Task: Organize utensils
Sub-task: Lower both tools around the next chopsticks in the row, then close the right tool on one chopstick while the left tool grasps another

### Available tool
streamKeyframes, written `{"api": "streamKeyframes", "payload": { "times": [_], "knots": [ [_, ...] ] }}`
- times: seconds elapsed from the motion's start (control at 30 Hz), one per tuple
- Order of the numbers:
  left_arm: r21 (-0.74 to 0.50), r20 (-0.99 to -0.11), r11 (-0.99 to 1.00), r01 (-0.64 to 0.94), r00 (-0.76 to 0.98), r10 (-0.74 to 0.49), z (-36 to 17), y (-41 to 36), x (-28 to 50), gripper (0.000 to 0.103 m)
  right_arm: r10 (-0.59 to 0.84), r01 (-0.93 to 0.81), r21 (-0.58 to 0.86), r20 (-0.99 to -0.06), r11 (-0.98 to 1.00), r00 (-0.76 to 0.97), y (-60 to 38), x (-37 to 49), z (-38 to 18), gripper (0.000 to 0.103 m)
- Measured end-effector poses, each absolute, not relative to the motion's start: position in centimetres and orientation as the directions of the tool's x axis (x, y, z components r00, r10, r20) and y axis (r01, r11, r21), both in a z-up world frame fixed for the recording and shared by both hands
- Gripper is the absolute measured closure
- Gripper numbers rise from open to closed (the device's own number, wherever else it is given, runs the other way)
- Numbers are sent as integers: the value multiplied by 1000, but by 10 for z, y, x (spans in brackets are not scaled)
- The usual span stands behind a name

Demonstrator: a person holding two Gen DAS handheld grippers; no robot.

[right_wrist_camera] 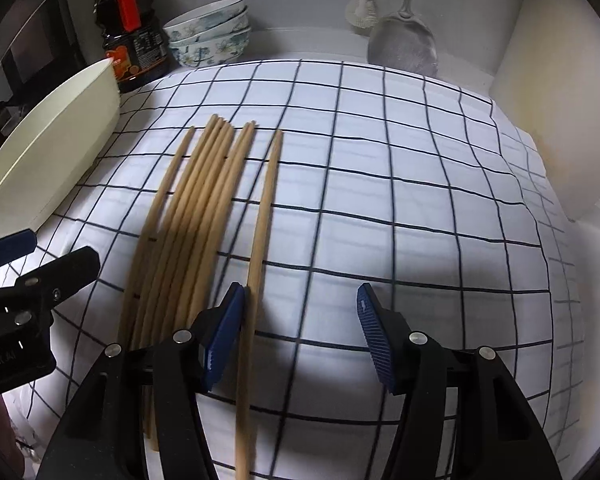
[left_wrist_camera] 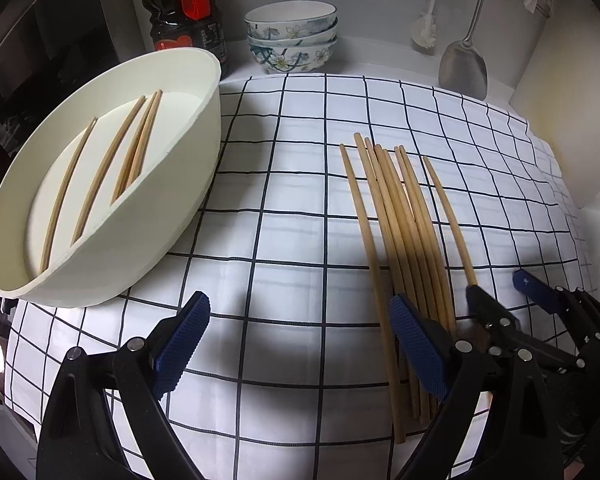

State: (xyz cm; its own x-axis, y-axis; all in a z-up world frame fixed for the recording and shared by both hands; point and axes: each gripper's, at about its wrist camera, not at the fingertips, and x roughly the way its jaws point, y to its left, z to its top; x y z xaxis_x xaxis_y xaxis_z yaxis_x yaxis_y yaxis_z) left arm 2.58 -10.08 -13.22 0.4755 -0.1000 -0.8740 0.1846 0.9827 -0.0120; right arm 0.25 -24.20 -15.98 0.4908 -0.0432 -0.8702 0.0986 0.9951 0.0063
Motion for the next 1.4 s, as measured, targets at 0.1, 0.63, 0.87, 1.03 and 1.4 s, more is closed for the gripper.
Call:
{"api": "streamKeyframes", "payload": {
  "times": [0.1,0.63,0.87,1.03,1.4],
  "knots": [
    [-9,-876,983,185,472,-97,-136,-104,27,13,-54,117,5,-869,993,493,-251,0,-160,48],
    [44,-891,983,176,453,-41,-160,-120,32,12,-59,136,12,-862,991,504,-264,-4,-160,48],
    [10,-880,989,148,472,-62,-161,-120,36,22,-44,94,6,-855,996,516,-256,7,-161,48],
    [7,-870,983,186,486,-86,-156,-128,32,48,-5,34,15,-852,999,523,-248,11,-161,55],
    [-14,-875,971,237,468,-127,-153,-138,29,96,37,39,67,-855,997,518,-252,9,-158,97]
  ]
}}
